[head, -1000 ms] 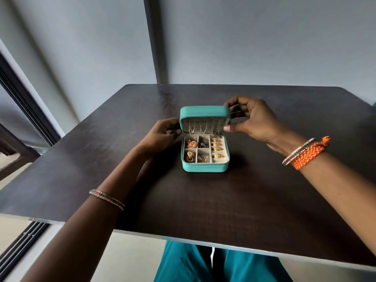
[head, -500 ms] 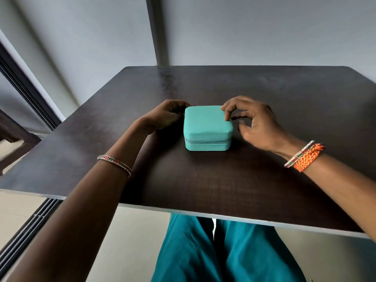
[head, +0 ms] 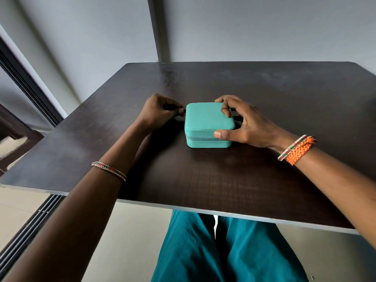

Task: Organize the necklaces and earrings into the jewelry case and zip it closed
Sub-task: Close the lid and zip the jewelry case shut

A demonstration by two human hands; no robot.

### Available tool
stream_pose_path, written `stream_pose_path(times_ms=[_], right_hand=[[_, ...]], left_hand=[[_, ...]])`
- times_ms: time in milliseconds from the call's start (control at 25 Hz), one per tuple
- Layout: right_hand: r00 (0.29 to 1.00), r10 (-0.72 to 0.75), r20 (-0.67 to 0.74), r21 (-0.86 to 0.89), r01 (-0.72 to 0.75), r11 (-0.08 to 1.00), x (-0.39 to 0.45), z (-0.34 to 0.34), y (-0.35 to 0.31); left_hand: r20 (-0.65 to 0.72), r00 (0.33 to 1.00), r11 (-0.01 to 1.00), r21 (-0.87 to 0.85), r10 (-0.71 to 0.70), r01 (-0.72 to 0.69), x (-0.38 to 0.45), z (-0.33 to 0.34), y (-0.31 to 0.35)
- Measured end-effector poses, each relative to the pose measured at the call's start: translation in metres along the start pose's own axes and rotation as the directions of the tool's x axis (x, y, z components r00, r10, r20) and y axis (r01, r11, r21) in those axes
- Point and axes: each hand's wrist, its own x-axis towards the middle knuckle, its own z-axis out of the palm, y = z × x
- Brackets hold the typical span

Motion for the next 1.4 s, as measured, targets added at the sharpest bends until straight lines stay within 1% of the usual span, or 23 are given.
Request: stream_pose_path(times_ms=[200,320,400,480,600,640,720,840,880,920,1000,1040,1080,1120,1160,1200,1240,1280,1320,1360,1400], right_hand=[[1.0,-0.003,0.005,0.01,0.003,1.0,0.0,0.0,-0.001],[1.0,-0.001,0.002,-0.015,0.001,1.0,0.0,-0.001,-0.002],[1.0,-0.002,-0.004,-0.039,0.002,0.999,0.0,-0.001,-0.001],[1.0,0.004,-0.011,-0.031,-0.005,0.999,0.0,0.001,-0.002],[0.999,0.007,-0.031,-0.016,-0.007,1.0,-0.002,0.004,0.0],[0.999,0.01,-0.036,-0.009,-0.01,1.0,-0.002,0.004,0.0],[0.999,0.03,-0.022,0.04,-0.029,0.999,-0.002,0.004,-0.002],[0.99,0.13,0.046,0.229,-0.137,0.964,-0.004,-0.002,-0.005],[0.983,0.182,0.024,0.284,-0.181,0.942,-0.007,-0.003,-0.004],[0.969,0.24,-0.055,0.299,-0.213,0.93,-0.013,-0.003,-0.002],[0.902,0.348,-0.257,0.209,-0.299,0.931,-0.027,-0.002,0.0],[0.879,0.382,-0.285,0.161,-0.349,0.923,-0.033,0.0,-0.003],[0.876,0.404,-0.264,0.098,-0.392,0.915,-0.039,0.003,-0.008],[0.885,0.402,-0.234,0.01,-0.411,0.911,-0.043,0.007,-0.012],[0.89,0.394,-0.229,-0.079,-0.421,0.904,-0.044,0.011,-0.019],[0.89,0.379,-0.254,-0.142,-0.422,0.895,-0.044,0.014,-0.024],[0.881,0.37,-0.294,-0.168,-0.429,0.888,-0.044,0.017,-0.029],[0.871,0.364,-0.329,-0.16,-0.432,0.888,-0.043,0.018,-0.028],[0.86,0.374,-0.347,-0.126,-0.438,0.89,-0.044,0.018,-0.028],[0.852,0.392,-0.347,-0.08,-0.443,0.893,-0.045,0.016,-0.026],[0.842,0.421,-0.338,-0.03,-0.456,0.889,-0.046,0.012,-0.026]], left_hand=[[-0.102,0.995,0.981,0.192,0.013,0.007,-0.041,-0.011,0.018],[-0.115,0.993,0.967,0.255,0.004,0.026,-0.091,-0.007,0.038],[-0.149,0.989,0.963,0.265,-0.011,0.051,-0.117,0.004,0.05],[-0.233,0.972,0.962,0.267,0.013,0.051,-0.131,0.02,0.06],[-0.338,0.941,0.984,0.173,0.018,0.044,-0.137,0.054,0.074],[-0.337,0.941,0.989,0.142,0.017,0.033,-0.135,0.069,0.079],[-0.275,0.961,0.994,0.107,0.02,0.01,-0.126,0.096,0.09],[-0.145,0.988,0.994,0.099,0.061,-0.047,-0.116,0.108,0.096],[-0.107,0.991,0.992,0.106,0.081,-0.069,-0.118,0.104,0.095],[-0.092,0.992,0.992,0.097,0.089,-0.08,-0.123,0.096,0.094],[-0.157,0.986,0.998,-0.002,0.059,-0.06,-0.129,0.073,0.092],[-0.209,0.978,0.994,-0.097,0.025,-0.046,-0.127,0.059,0.09],[-0.246,0.969,0.977,-0.209,-0.024,-0.029,-0.121,0.045,0.089],[-0.262,0.962,0.952,-0.307,-0.08,-0.005,-0.111,0.034,0.087],[-0.256,0.959,0.935,-0.355,-0.122,0.024,-0.1,0.026,0.085],[-0.249,0.959,0.946,-0.319,-0.138,0.053,-0.088,0.022,0.081],[-0.236,0.964,0.973,-0.221,-0.127,0.074,-0.079,0.022,0.077],[-0.192,0.973,0.987,-0.128,-0.124,0.101,-0.071,0.025,0.073],[-0.126,0.981,0.986,-0.098,-0.148,0.136,-0.067,0.029,0.07],[-0.066,0.98,0.973,-0.146,-0.19,0.178,-0.065,0.033,0.066],[-0.034,0.976,0.957,-0.207,-0.216,0.205,-0.064,0.035,0.063]])
